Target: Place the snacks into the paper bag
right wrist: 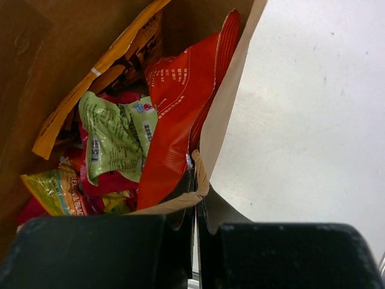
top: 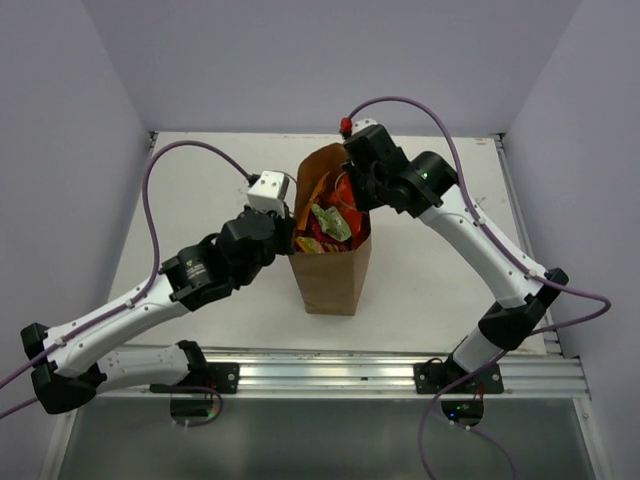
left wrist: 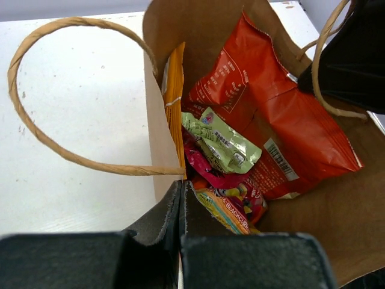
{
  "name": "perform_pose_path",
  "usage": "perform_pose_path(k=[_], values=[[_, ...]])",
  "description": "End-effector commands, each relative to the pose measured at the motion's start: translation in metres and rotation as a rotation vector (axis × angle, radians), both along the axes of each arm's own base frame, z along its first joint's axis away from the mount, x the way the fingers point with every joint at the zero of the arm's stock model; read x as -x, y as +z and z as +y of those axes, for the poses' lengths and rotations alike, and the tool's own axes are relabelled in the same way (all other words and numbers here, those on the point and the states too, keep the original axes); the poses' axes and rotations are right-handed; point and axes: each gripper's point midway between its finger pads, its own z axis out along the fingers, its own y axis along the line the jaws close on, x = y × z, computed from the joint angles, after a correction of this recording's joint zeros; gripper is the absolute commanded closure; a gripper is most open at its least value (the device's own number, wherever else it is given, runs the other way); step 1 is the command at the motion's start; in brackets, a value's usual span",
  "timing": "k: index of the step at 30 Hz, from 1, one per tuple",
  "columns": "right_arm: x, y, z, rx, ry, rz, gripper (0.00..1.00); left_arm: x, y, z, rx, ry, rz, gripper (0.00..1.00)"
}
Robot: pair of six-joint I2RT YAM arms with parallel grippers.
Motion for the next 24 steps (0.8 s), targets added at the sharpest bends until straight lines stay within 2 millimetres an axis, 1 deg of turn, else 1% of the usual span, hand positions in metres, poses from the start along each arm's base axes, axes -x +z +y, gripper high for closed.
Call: perform_pose_path(k=[1,2,3,4,5,6,7,8,9,10,11,12,13,14,16,17,18,19,20,21,22,24], values=[[-0.002,0.009,-0.005,-0.059,-0.047,-0.044,1.00,-0.004,0.039,-0.019,0.163,-0.024,-0.071,1.00],[-0.003,0.008,-0.006,-0.055,-0.057,-0.045,1.00,-0.004,0.041,-0.021,0.165,-0.037,-0.077,1.00],[-0.003,0.010,-0.009,-0.057,-0.065,-0.050,0.93,-0.003,0.045,-0.023,0.166,-0.053,-0.088,1.00],[-0.004,0.016,-0.009,-0.065,-0.065,-0.069,0.70,-0.004,0.053,-0.024,0.157,-0.063,-0.119,0.86],[-0.005,0.022,-0.009,-0.075,-0.062,-0.086,0.63,-0.005,0.068,-0.024,0.168,-0.068,-0.150,0.75],[-0.003,0.037,-0.014,-0.096,-0.061,-0.126,0.55,-0.007,0.078,-0.023,0.169,-0.063,-0.175,0.63],[-0.007,0.052,-0.021,-0.106,-0.093,-0.183,0.48,-0.009,0.094,-0.021,0.162,-0.064,-0.215,0.49],[-0.006,0.065,-0.028,-0.120,-0.115,-0.224,0.47,-0.012,0.103,-0.021,0.152,-0.052,-0.233,0.44],[-0.001,0.084,-0.040,-0.144,-0.144,-0.276,0.44,-0.012,0.138,-0.016,0.194,-0.037,-0.284,0.34],[0.001,0.101,-0.055,-0.144,-0.191,-0.328,0.41,-0.013,0.151,-0.012,0.179,-0.026,-0.312,0.28],[0.004,0.113,-0.066,-0.141,-0.217,-0.358,0.41,-0.018,0.159,-0.009,0.165,0.008,-0.326,0.27],[0.008,0.122,-0.077,-0.128,-0.238,-0.384,0.41,-0.017,0.191,0.002,0.202,0.042,-0.367,0.26],[0.017,0.138,-0.093,-0.129,-0.261,-0.416,0.41,-0.019,0.196,0.009,0.172,0.069,-0.375,0.23],[0.020,0.145,-0.108,-0.103,-0.306,-0.445,0.40,-0.024,0.201,0.018,0.154,0.131,-0.381,0.21],[0.031,0.152,-0.131,-0.057,-0.341,-0.470,0.39,-0.025,0.216,0.034,0.116,0.185,-0.411,0.15],[0.035,0.155,-0.146,-0.028,-0.393,-0.493,0.39,-0.028,0.215,0.043,0.091,0.234,-0.415,0.13],[0.039,0.152,-0.154,-0.002,-0.413,-0.493,0.37,-0.028,0.215,0.047,0.070,0.250,-0.426,0.12],[0.046,0.153,-0.164,0.009,-0.433,-0.494,0.35,-0.030,0.211,0.050,0.026,0.260,-0.436,0.08],[0.049,0.151,-0.169,0.022,-0.447,-0.491,0.34,-0.032,0.211,0.055,0.017,0.270,-0.438,0.07],[0.052,0.147,-0.176,0.029,-0.482,-0.487,0.35,-0.034,0.211,0.056,0.026,0.268,-0.434,0.05],[0.057,0.138,-0.182,0.070,-0.491,-0.458,0.36,-0.036,0.207,0.059,0.018,0.258,-0.420,0.04],[0.059,0.127,-0.186,0.101,-0.520,-0.426,0.35,-0.055,0.201,0.067,0.052,0.240,-0.390,0.00]])
